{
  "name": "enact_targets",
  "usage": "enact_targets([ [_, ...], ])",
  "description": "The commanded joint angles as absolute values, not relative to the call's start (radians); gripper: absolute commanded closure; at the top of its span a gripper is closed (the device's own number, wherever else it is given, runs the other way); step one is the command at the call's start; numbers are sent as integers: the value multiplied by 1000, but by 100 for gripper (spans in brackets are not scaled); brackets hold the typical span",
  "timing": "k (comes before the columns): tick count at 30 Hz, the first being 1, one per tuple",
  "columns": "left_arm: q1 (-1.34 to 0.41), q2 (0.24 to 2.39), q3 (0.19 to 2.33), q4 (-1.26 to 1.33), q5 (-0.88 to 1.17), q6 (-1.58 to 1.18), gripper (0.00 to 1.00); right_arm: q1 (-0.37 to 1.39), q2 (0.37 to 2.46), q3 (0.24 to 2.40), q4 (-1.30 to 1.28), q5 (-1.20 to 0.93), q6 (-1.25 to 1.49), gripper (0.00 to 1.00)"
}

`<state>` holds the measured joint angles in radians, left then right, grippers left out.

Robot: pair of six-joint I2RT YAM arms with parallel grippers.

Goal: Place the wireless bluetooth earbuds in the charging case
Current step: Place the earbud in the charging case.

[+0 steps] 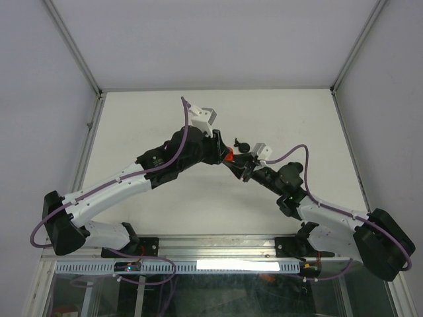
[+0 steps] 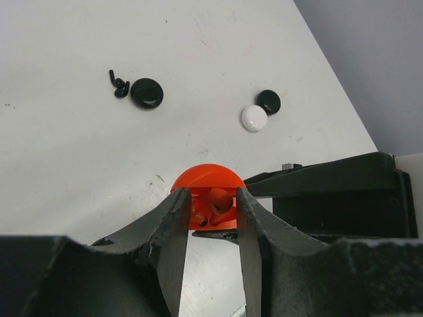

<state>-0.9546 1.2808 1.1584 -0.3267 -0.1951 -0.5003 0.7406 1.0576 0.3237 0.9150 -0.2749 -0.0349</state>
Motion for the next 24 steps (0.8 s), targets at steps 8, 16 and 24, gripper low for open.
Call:
enact_targets([
  [8, -967, 1289, 1226, -358, -213, -471, 70, 750, 1038, 364, 931, -237, -97, 100],
  [16, -968, 1294, 1229, -374, -193, -450, 73, 750, 1032, 364, 933, -243, -94, 100],
  [24, -968, 1284, 1236, -357, -128, -367, 73, 750, 1025, 362, 941, -280, -78, 100],
])
